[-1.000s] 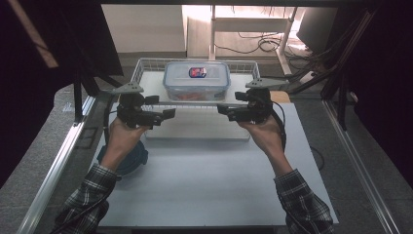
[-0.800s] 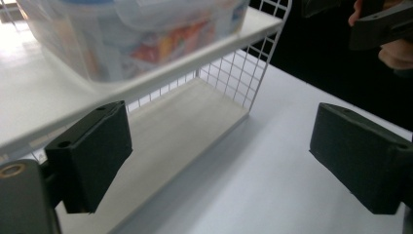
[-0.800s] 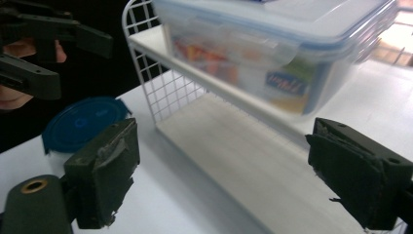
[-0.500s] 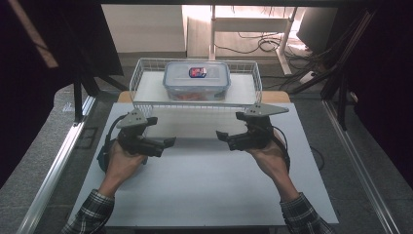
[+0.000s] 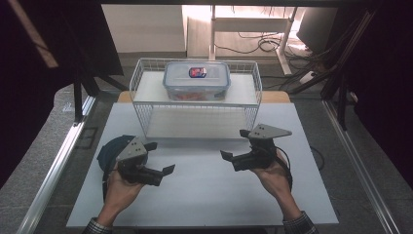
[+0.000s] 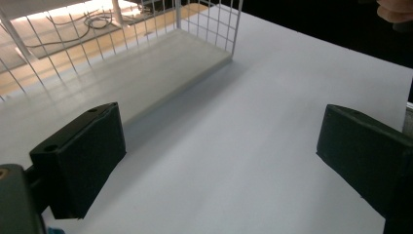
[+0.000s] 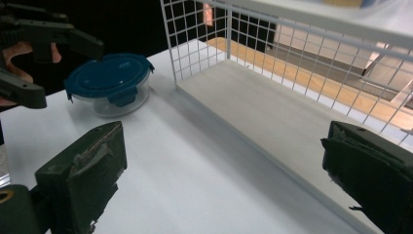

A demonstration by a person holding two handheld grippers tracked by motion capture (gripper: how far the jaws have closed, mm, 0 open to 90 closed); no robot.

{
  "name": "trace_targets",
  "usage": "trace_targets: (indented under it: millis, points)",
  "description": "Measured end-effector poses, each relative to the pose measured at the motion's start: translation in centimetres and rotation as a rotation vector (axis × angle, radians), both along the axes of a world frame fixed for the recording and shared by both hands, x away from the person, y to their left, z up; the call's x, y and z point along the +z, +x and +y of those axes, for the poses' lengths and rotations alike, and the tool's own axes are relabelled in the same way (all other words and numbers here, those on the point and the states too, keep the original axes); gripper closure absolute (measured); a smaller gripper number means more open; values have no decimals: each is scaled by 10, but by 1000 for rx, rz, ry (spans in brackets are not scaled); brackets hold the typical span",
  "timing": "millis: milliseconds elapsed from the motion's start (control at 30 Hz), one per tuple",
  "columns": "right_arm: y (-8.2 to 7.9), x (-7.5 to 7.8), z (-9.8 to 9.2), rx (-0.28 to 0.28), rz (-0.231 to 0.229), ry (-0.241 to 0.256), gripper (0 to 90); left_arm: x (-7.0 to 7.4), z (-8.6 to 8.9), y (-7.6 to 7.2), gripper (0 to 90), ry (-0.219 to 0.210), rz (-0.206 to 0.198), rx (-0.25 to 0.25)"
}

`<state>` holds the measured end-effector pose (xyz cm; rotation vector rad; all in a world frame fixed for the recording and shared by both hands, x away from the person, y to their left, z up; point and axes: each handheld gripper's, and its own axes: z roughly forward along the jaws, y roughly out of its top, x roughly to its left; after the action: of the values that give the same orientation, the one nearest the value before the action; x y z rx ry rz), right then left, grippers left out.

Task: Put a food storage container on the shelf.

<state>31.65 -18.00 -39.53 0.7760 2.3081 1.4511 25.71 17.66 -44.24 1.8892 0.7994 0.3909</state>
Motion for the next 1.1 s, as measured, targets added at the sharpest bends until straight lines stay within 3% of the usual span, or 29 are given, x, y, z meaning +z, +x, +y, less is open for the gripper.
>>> trace_targets:
  millis: [233,467,767,900,1000,1100]
  points:
    - [-13,-19,-3,-3,23,-21,22,-27,-2,-7,34,-35,21,-52]
    - [-25,-38,-8,-3,35,-23,21,-42,0,-20,32,-33,30,-28]
    - [-46,-61,-20,-27,23,-14,22,-61,1,-34,36,32,45,2]
    - [-52,-75,-24,-48,48,-11,22,-69,-3,-35,37,60,55,-4]
    - [-55,-85,-24,-48,74,-37,22,-73,-5,-33,31,71,63,-12]
    - [-54,-90,-24,-52,70,-72,22,-73,-3,-32,29,58,73,-7]
